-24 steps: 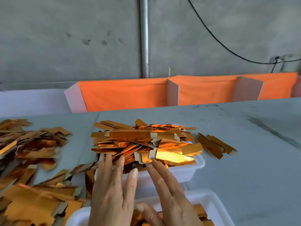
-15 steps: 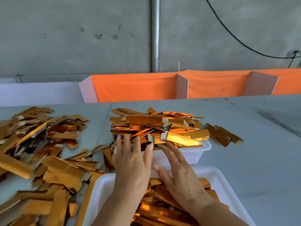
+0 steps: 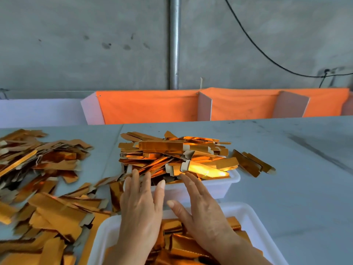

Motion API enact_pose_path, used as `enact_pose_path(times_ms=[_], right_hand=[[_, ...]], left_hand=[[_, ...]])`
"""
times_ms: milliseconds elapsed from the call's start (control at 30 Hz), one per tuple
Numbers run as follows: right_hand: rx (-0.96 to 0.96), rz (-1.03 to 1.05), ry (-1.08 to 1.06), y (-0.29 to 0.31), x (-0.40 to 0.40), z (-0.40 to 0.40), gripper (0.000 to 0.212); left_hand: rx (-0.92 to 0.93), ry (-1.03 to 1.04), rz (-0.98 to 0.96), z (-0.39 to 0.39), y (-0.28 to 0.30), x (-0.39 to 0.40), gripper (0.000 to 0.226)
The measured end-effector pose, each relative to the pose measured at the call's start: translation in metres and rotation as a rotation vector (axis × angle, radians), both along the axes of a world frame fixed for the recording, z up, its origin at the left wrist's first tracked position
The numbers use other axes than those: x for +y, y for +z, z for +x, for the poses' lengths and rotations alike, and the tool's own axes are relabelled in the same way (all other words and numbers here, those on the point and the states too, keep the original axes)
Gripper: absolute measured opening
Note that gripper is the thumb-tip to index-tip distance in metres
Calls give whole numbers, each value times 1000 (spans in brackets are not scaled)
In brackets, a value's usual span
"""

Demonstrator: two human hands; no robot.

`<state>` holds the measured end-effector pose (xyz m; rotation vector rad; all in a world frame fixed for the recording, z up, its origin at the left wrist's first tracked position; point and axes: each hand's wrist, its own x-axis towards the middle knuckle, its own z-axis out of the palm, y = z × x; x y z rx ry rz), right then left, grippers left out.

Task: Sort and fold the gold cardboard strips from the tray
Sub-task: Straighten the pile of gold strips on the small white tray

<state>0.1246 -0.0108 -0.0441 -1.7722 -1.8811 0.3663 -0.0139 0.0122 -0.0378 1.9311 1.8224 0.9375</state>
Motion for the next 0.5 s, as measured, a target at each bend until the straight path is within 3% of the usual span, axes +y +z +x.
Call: enact_pose_path(times_ms=[233, 500], right_hand=[[-50, -35, 8, 3, 0, 2, 74], [-101, -77, 10, 3, -1, 2, 71]], left_hand=[[-48, -21, -24, -3, 9, 6, 71], [147, -64, -65, -4, 1, 11, 62]])
